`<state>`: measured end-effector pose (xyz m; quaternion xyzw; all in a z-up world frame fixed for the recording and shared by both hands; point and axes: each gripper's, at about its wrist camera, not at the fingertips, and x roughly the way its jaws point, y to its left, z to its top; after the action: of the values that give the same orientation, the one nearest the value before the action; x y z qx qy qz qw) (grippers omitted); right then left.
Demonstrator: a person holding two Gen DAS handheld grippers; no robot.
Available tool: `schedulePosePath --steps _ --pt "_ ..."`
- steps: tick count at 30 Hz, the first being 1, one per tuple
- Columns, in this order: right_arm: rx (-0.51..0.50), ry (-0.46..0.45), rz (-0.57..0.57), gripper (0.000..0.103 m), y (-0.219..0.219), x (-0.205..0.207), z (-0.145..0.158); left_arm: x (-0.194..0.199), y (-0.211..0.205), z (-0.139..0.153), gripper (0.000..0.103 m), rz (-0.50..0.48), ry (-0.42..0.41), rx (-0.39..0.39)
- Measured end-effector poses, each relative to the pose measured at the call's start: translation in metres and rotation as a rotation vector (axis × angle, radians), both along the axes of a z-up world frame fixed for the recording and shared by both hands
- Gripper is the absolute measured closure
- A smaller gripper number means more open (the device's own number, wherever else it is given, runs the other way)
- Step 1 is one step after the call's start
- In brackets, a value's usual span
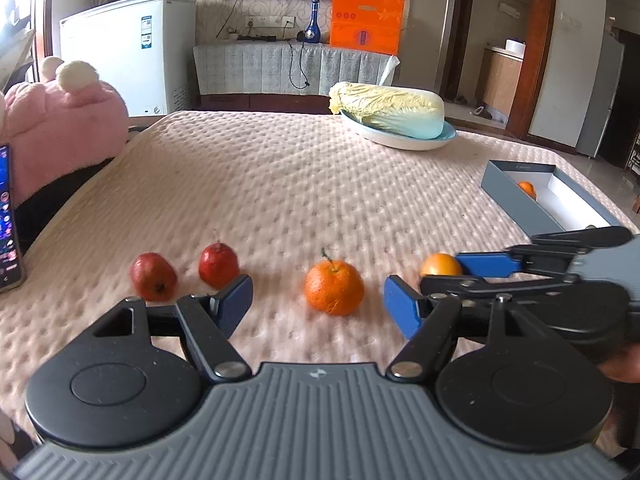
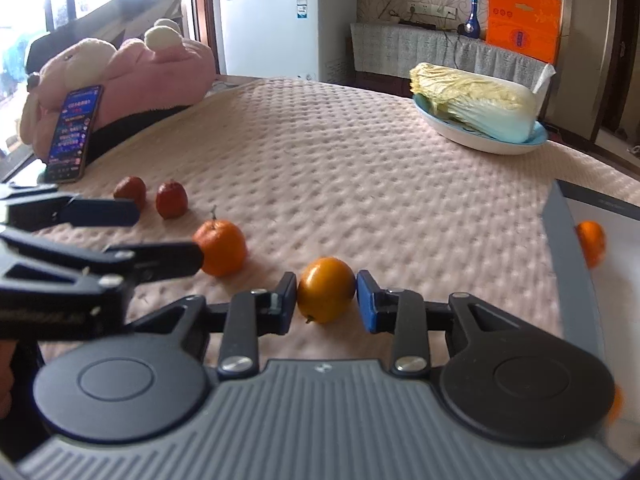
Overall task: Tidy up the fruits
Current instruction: 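Grasp the stemmed tangerine with the left tool while the right tool grasps an orange, then carry the tangerine in the left tool and the orange in the right tool over the box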
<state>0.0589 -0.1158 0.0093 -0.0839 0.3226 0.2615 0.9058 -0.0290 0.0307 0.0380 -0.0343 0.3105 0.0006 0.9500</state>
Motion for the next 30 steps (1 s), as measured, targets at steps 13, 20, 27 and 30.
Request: schedulePosePath --steps 13,20,27,30 --pt "-0.017 0.014 0.011 0.067 -0.022 -0.011 0.004 0.036 -0.019 -0.025 0.038 0.037 0.063 0.011" --pt "-0.021 0.02 0.006 0.067 -0.02 -0.01 0.002 0.041 -0.025 -0.028 0.041 0.043 0.058 0.048" --pt "-0.018 0.015 0.007 0.067 -0.022 -0.014 0.007 0.044 -0.027 -0.031 0.051 0.054 0.04 0.076" --pt "0.0 0.004 0.007 0.068 -0.026 -0.017 0.014 0.045 -0.026 -0.029 0.06 0.053 0.041 0.062"
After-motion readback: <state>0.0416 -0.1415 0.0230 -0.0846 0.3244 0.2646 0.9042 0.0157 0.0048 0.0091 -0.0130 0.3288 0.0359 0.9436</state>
